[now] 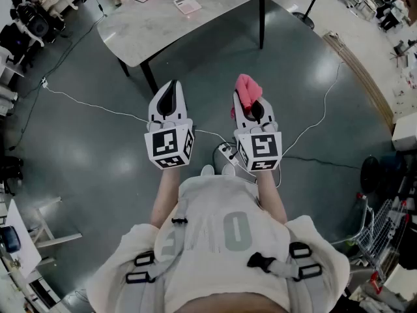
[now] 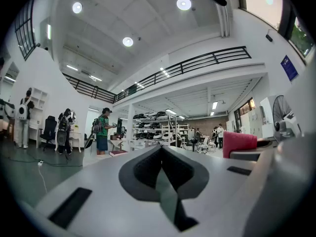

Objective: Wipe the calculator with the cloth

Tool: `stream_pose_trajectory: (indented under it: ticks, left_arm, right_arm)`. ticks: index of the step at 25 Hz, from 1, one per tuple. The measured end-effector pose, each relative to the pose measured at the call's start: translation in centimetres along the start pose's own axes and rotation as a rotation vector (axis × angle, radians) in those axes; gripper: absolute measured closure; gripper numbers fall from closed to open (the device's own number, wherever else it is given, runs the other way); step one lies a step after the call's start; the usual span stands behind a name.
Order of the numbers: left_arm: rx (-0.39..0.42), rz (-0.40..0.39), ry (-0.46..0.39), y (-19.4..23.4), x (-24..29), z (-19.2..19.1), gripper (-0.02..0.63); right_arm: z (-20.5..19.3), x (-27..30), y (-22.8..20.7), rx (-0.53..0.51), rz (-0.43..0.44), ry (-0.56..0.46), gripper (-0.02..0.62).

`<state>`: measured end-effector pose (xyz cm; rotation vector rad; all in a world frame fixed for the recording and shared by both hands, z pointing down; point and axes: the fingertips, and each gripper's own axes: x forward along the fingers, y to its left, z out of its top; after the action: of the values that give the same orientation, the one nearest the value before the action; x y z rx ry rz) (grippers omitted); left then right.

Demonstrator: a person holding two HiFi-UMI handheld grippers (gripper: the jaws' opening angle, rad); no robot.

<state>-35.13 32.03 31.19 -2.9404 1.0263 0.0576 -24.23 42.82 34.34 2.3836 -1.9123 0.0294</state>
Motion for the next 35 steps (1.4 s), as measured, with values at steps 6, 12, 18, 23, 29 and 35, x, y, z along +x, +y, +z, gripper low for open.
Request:
stream_pose_trajectory:
  ticks: [6,12,18,23,29,35]
  left_arm:
    - [0.004,-0.005,0.006,-1.7,0.5,-0.2,0.586]
    - [0.012,0.008,0.008,-3.3,1.3,-0.5,0.586]
    - [0.017,0.042,0.009,-4.0,0.7,-2.2,0.586]
    - [0.012,0.063,0.012,-3.4,2.4,-2.0,0.586]
    - [0.044,0.016,-0.004,-5.1,6.7,-1.2,0.586]
    - [0.071,-0.005,-0.057,-2.9,13.3,0.3,0.586]
  right_arm:
    - [-0.3,-0.5,-1.1,-0.003,0.016,0.000,0.540]
    - [-0.7,-0.4,-3.1,0.060,0.037,-0.020,0.539]
    - [-3.6,-0.2,-3.2,0.147,0.094,-0.014,0.539]
    - [-4.0,0.8,-4.0,0.097,0.096,0.024,0.538]
    - [-2.3,2.8,-8.3,0.169,0.087,-0.051,0.538]
    - [0.4,8.6,-10.5,0.122,0.091,-0.095,0.538]
